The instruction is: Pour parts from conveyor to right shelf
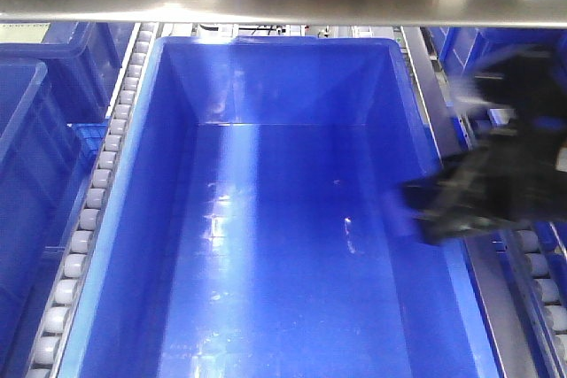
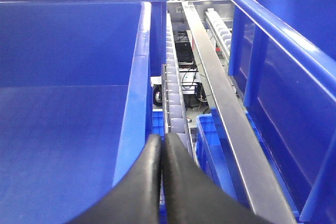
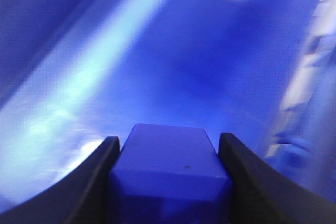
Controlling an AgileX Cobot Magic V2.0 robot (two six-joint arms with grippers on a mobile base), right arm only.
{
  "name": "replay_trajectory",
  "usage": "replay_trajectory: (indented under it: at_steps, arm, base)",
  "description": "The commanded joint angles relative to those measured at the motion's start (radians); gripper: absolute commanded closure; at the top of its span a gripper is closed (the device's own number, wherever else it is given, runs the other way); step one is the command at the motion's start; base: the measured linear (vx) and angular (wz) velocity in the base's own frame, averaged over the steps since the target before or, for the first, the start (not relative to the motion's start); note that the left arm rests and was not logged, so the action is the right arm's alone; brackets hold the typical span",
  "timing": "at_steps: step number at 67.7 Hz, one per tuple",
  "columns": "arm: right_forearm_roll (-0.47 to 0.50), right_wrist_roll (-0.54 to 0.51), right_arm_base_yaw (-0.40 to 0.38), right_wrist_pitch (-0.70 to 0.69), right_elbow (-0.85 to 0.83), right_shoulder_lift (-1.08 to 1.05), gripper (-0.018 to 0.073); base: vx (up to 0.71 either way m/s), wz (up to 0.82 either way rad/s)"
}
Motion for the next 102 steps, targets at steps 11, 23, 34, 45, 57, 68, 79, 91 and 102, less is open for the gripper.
replay_trajectory:
  at_steps: [11,23,34,45,57,68,79,91,102]
  arm:
    - [-0.03,0.033,0.128,-0.051,-0.183,0.2,0.0565]
    - [-0.039,0.033,0.177,-0.01,-0.314,0.374,0.0565]
    - [-0.066,0.033,0.19,0.054,-0.433,0.52,0.0565]
    - [-0.075,0.033,0.191,0.092,-0.514,0.624,0.0565]
    - [-0.142,0.063,0.191,0.146,-0.574,0.719,0.0565]
    - [-0.169,0.073,0.191,0.188,-0.595,0.77,0.0565]
    - [-0.162,0.072,0.191,0.142,-0.595,0.793,0.0565]
    - [-0.159,0.07,0.191,0.096,-0.595,0.807,0.0565]
    - [-0.162,0.07,0.191,0.077,-0.591,0.823,0.0565]
  base:
    - [0.0,0.0]
    - [0.0,0.0]
    - [0.0,0.0]
    - [0.0,0.0]
    - [0.0,0.0]
    - [0.0,0.0]
    - [0.0,0.0]
    - [0.0,0.0]
    - [0.0,0.0]
